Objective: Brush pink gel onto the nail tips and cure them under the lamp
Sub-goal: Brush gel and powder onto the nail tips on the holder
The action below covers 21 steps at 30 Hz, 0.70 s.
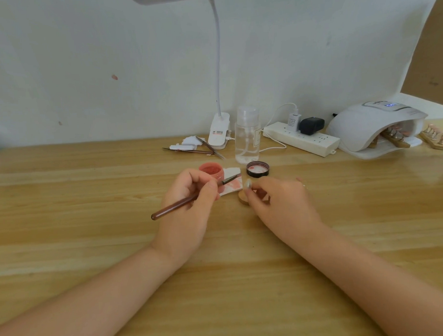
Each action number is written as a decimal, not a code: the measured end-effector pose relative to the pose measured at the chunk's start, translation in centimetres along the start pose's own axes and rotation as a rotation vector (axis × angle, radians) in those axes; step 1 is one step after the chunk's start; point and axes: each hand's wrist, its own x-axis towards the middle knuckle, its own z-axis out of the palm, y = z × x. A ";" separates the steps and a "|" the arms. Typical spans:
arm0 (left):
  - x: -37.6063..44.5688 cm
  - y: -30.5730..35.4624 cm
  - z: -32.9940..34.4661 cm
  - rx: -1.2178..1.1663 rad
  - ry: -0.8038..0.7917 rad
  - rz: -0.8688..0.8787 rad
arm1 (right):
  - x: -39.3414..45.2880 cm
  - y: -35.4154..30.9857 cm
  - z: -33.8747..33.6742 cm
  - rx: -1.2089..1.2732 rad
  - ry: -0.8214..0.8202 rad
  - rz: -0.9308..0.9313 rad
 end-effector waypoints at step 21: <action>-0.7 0.2 0.1 0.290 -0.125 0.247 | -0.2 0.0 -0.5 0.580 0.031 0.229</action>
